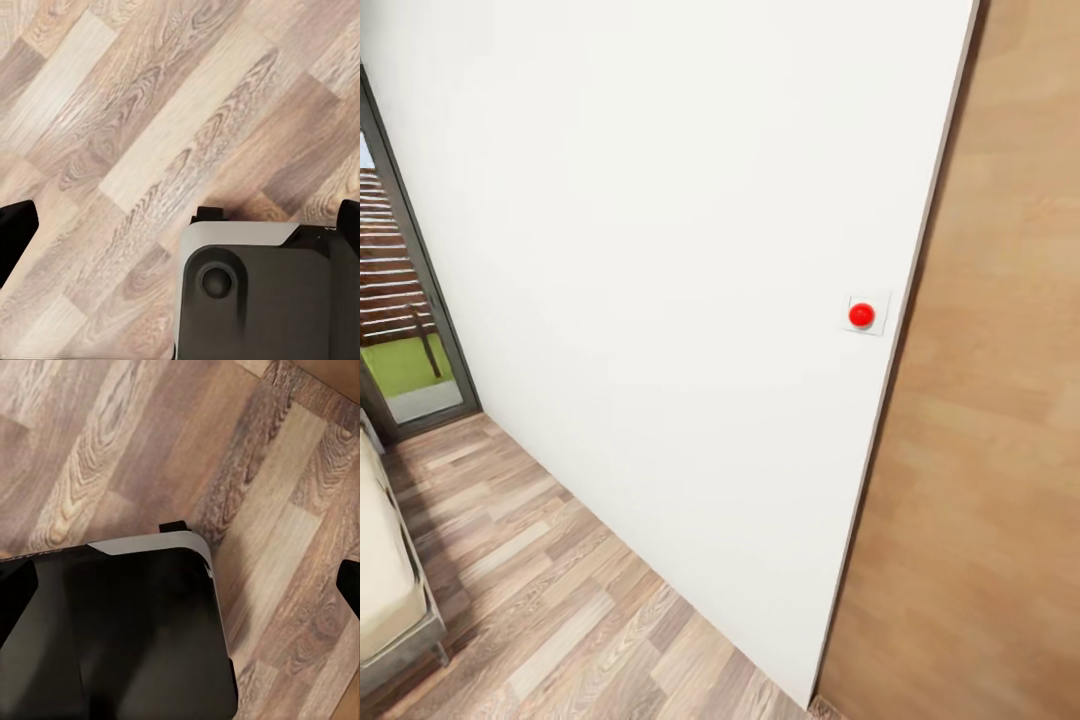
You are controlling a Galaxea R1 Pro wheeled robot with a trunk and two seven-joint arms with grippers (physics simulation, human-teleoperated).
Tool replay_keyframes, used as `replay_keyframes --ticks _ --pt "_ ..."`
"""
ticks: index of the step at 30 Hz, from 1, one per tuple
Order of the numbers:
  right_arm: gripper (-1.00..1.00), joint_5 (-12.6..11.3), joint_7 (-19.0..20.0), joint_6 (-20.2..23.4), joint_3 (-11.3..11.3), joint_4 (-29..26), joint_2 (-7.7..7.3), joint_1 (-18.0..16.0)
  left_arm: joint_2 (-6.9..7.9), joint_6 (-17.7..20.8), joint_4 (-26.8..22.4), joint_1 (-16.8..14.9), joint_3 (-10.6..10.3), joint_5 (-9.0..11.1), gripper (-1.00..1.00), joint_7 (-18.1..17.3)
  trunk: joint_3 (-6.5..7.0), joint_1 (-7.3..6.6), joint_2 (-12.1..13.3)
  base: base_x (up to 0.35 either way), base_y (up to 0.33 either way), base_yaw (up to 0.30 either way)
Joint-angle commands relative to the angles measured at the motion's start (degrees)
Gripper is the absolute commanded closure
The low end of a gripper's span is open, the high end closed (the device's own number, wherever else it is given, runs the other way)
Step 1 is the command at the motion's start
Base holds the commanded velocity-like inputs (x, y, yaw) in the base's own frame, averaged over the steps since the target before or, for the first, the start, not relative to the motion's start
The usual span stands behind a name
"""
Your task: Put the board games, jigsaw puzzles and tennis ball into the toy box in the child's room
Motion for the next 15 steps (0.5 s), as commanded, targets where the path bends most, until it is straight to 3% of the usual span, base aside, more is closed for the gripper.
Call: replay_keyframes --ticks 1,15 --pt "-1.0 -0.58 0.0 -0.31 0.05 0.01 0.02 0.0 0.01 -0.21 0.09 -0.04 0.04 0.03 -1.0 0.11 -0.02 0.02 -0.03 0.0 0.0 0.293" --pt "-1.0 -0.61 -0.05 -0.31 0.05 0.01 0.01 0.0 0.05 -0.21 0.11 -0.04 0.05 -0.02 -1.0 0.11 -0.02 0.02 -0.03 0.0 0.0 0.293"
